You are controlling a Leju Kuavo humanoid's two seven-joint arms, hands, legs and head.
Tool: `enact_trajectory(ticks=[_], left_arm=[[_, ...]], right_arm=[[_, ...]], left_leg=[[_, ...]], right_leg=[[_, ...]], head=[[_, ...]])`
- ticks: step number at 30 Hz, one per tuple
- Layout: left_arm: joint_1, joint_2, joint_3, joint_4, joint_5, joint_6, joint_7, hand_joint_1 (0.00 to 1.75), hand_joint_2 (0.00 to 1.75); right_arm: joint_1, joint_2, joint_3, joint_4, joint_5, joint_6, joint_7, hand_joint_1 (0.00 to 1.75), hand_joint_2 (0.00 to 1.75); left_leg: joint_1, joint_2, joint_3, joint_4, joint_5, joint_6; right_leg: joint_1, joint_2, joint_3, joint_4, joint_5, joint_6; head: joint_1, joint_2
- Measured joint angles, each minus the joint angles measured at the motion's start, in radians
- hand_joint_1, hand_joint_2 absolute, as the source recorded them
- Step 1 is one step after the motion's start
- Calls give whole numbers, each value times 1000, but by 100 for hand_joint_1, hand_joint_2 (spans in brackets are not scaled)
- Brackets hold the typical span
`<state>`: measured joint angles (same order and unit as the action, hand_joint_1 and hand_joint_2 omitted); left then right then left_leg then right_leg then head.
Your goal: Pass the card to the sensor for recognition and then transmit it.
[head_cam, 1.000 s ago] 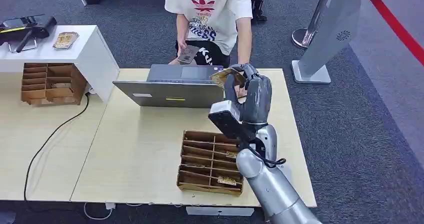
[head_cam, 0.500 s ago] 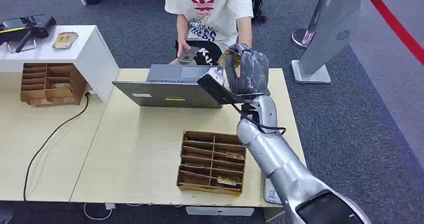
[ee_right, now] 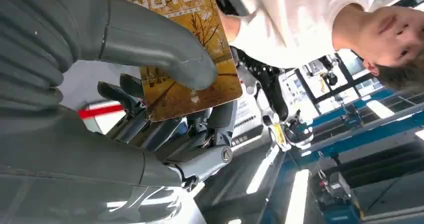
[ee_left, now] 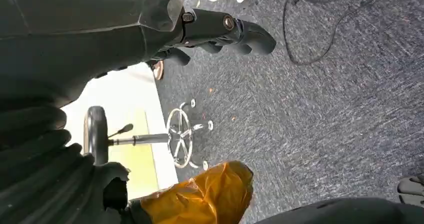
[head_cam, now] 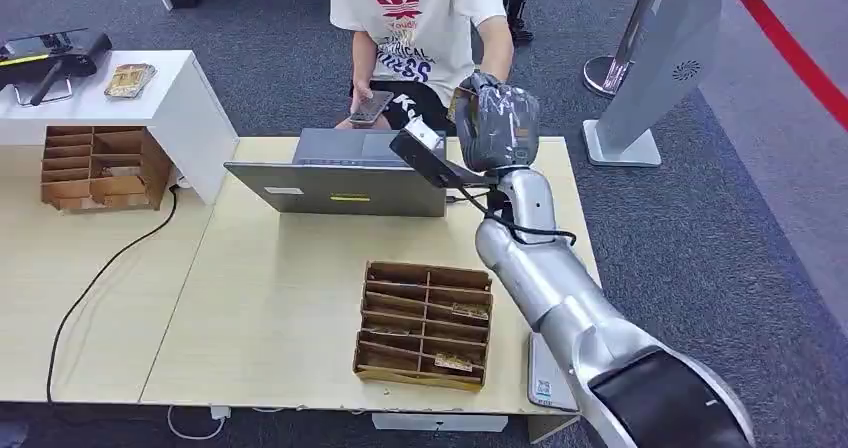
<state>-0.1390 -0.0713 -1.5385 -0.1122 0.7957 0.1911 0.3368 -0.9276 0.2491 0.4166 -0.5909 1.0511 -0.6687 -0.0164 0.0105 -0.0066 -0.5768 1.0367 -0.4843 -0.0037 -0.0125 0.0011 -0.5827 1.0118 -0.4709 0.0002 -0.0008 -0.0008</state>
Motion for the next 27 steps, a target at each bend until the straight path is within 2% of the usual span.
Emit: enact_trajectory(ticks=[4,12,14,19,22,24,27], left_arm=[[-3,0,0,0,-15,-4,0,0,175],[-4,0,0,0,-34,-8,-1,0,175],[-4,0,0,0,-42,-10,-1,0,175],[-4,0,0,0,-42,-11,-1,0,175],[-4,0,0,0,-45,-11,-1,0,175],[-3,0,0,0,-41,-10,-1,0,175],[-2,0,0,0,-24,-10,-4,0,175]], right_arm=[[-6,5,5,24,130,0,25,175,175],[-1,11,8,45,194,0,22,175,175],[3,11,8,50,202,0,22,0,175],[5,11,8,70,190,5,21,0,175],[10,11,6,78,168,3,-5,0,175],[20,11,1,77,130,1,-40,0,175],[60,23,-26,41,12,0,-139,0,175]], left_leg=[[0,0,0,0,0,0],[0,0,0,0,0,0],[0,0,0,0,0,0],[0,0,0,0,0,0],[0,0,0,0,0,0],[0,0,0,0,0,0],[0,0,0,0,0,0]], right_leg=[[0,0,0,0,0,0],[0,0,0,0,0,0],[0,0,0,0,0,0],[0,0,0,0,0,0],[0,0,0,0,0,0],[0,0,0,0,0,0],[0,0,0,0,0,0]], head=[[0,0],[0,0],[0,0],[0,0],[0,0],[0,0],[0,0]])
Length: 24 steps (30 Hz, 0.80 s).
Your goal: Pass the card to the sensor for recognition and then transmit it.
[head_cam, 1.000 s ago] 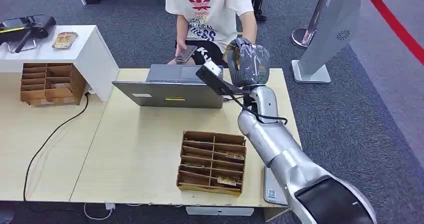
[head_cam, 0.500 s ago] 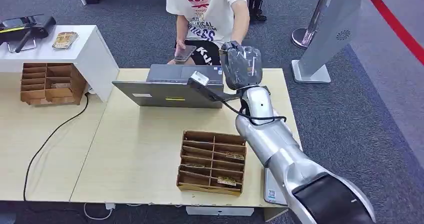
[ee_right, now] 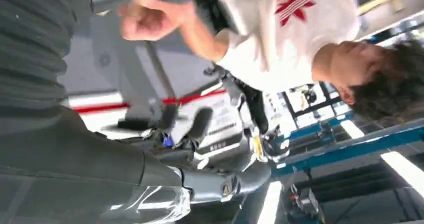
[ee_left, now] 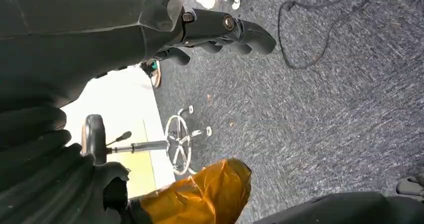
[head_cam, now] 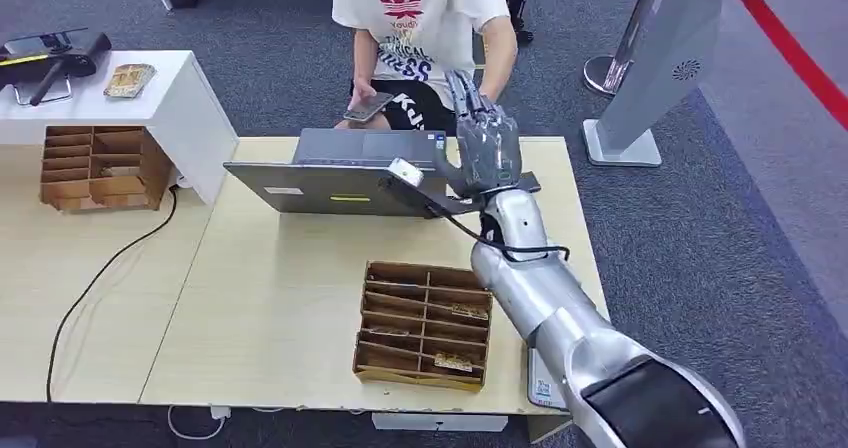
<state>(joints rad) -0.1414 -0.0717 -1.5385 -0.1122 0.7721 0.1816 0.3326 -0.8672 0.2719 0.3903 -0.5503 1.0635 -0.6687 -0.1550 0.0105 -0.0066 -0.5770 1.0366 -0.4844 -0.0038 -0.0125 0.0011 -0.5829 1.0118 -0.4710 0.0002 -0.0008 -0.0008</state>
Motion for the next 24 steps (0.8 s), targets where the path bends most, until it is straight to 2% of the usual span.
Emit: enact_trajectory(ticks=[4,7,10,13,18,24], left_arm=[[2,0,0,0,19,4,-2,0,175],[3,0,0,0,40,10,-3,0,175],[8,-1,0,0,69,22,-1,0,175],[13,-3,2,0,94,30,0,0,175],[15,-15,2,0,114,61,36,0,175],[14,-17,3,0,126,65,46,0,175]], right_arm=[[86,22,-39,-122,-181,0,-106,0,175],[169,31,-56,-259,-355,5,-154,0,175],[288,32,-59,-454,-590,44,-183,0,175],[418,26,-58,-629,-742,111,-187,0,175],[603,-11,-54,-848,-835,180,-204,0,175],[772,-68,-29,-973,-826,247,-201,0,175]], left_leg=[[0,-1,0,0,0,0],[0,-1,-1,0,0,0],[0,-1,-1,0,-1,0],[0,-1,-1,0,-1,0],[0,-1,-2,0,-2,0],[0,-1,-2,0,-2,0]], right_leg=[[0,0,0,0,0,0],[0,-1,0,0,-1,0],[0,-1,-1,0,-1,1],[0,-1,-1,-1,-1,1],[0,-1,-2,-1,-1,2],[0,-1,-2,-1,-2,2]], head=[[0,0],[0,0],[0,0],[0,0],[0,0],[0,0]])
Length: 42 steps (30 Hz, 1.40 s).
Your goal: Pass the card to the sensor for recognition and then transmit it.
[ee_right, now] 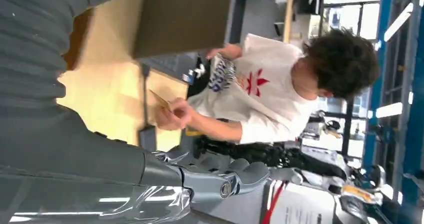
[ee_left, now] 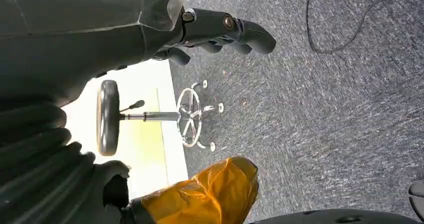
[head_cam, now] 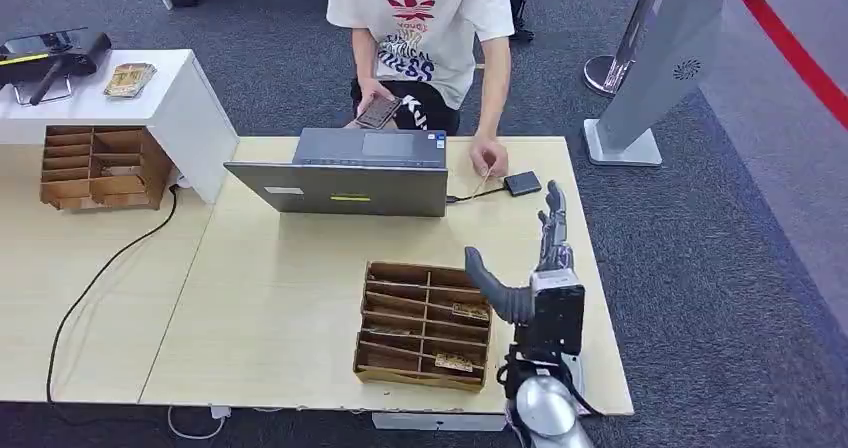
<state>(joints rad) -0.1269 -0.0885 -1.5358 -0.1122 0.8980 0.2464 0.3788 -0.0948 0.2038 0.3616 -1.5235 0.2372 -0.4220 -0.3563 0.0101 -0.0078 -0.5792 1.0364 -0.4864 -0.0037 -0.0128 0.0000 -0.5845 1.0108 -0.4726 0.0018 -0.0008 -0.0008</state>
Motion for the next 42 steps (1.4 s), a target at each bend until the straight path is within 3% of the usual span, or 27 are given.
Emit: enact_trajectory(ticks=[11,12,13,14,15,16,23,33,34,36,42], left_arm=[[-2,1,0,0,-16,-6,8,0,175],[-2,1,0,0,-18,-6,8,0,175],[-2,1,0,0,-21,-8,8,0,175],[-2,2,0,0,-22,-9,8,0,175],[-2,2,0,0,-25,-10,8,0,175],[-2,3,0,0,-27,-11,7,0,175],[-3,6,-2,0,-43,-20,5,0,175],[-4,8,-2,0,-103,-27,8,0,175],[-4,8,-2,0,-110,-28,8,0,175],[-4,8,-2,0,-118,-29,10,0,175],[-8,6,-2,0,-133,-34,20,0,175]], right_arm=[[150,-60,67,-103,140,2,31,0,175],[157,-64,72,-106,147,11,40,24,175],[161,-73,80,-106,163,26,53,110,175],[165,-83,88,-106,177,35,59,110,175],[171,-91,94,-106,184,41,62,171,175],[177,-97,99,-106,185,46,62,175,175],[226,-141,127,-133,182,50,60,175,175],[256,-182,166,-165,299,-24,94,173,175],[256,-183,173,-165,338,-43,105,154,175],[256,-185,188,-164,416,-81,124,134,175],[241,-187,216,-153,616,-159,197,131,175]], left_leg=[[0,0,0,0,0,0],[0,0,0,0,0,0],[0,1,0,0,0,0],[0,1,0,0,0,0],[0,0,0,0,0,0],[0,0,0,0,0,0],[0,1,0,0,0,0],[0,1,0,0,0,0],[0,1,0,0,0,0],[0,1,0,0,0,0],[0,1,0,0,0,0]], right_leg=[[0,0,0,0,0,0],[0,0,0,0,0,0],[0,0,0,0,0,0],[0,0,0,0,0,0],[0,0,0,0,0,0],[0,0,0,0,0,0],[0,0,0,0,0,0],[0,0,0,0,0,0],[0,0,0,0,0,0],[0,0,0,0,0,0],[0,0,0,0,0,0]], head=[[0,0],[0,0],[0,0],[0,0],[0,0],[0,0],[0,0],[0,0],[0,0],[0,0],[0,0]])
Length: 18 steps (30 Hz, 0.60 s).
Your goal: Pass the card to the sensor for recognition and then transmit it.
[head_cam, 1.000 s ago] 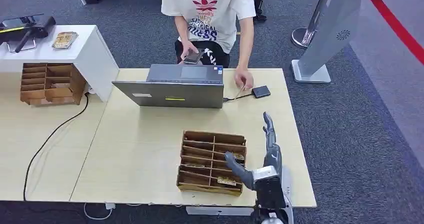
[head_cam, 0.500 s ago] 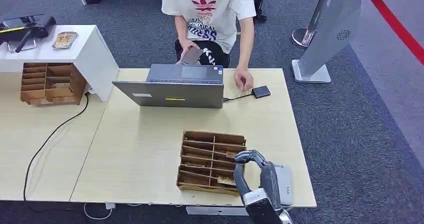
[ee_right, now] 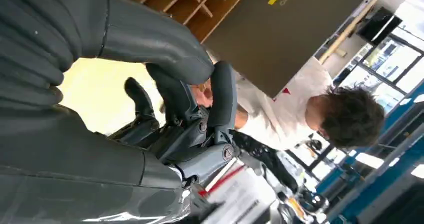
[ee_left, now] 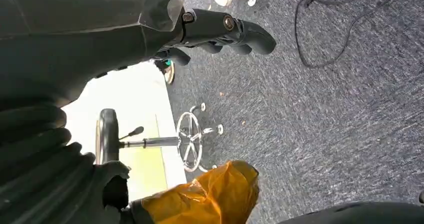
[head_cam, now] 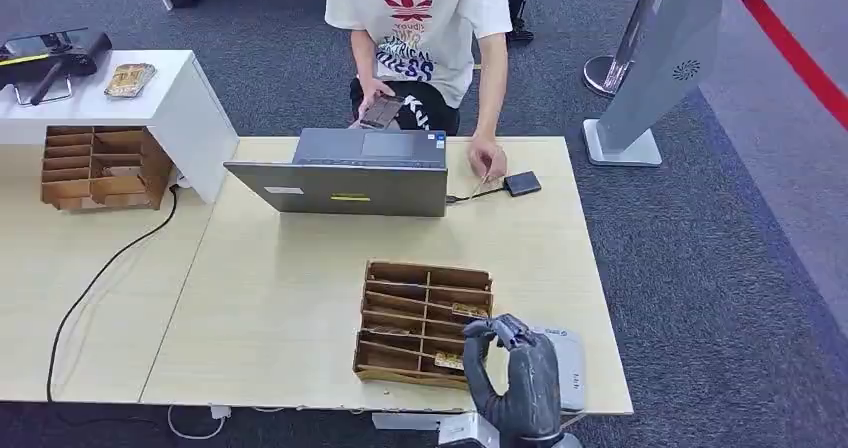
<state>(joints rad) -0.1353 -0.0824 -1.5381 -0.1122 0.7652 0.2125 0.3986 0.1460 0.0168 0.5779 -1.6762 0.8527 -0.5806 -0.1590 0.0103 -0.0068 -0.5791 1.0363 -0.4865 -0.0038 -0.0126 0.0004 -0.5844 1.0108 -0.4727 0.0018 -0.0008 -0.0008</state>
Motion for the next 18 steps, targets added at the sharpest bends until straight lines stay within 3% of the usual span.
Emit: enact_trajectory(ticks=[6,9,13,15,17,18], left_arm=[[-1,0,0,0,0,0,0,0,175],[-1,0,0,0,0,0,0,0,175],[-1,0,0,0,8,0,0,0,175],[-1,0,0,0,16,1,0,0,175],[-1,0,0,0,27,3,0,0,175],[-1,0,0,0,32,4,0,0,175]], right_arm=[[-13,-3,13,12,27,-8,6,131,175],[-16,-3,15,14,29,-8,10,140,175],[-28,-4,20,29,127,-24,43,136,175],[-39,-5,25,46,174,-33,64,126,175],[-50,-5,32,67,208,-37,77,68,175],[-55,-5,35,75,215,-37,79,65,175]], left_leg=[[0,0,0,0,0,0],[0,0,0,0,0,0],[0,0,0,0,0,0],[0,0,0,0,0,0],[0,0,0,0,0,0],[0,0,0,0,0,0]], right_leg=[[0,0,0,0,0,0],[0,0,0,0,0,0],[0,0,0,0,0,0],[0,0,0,0,0,0],[0,0,0,0,0,0],[0,0,0,0,0,0]], head=[[0,0],[0,0],[0,0],[0,0],[0,0],[0,0]])
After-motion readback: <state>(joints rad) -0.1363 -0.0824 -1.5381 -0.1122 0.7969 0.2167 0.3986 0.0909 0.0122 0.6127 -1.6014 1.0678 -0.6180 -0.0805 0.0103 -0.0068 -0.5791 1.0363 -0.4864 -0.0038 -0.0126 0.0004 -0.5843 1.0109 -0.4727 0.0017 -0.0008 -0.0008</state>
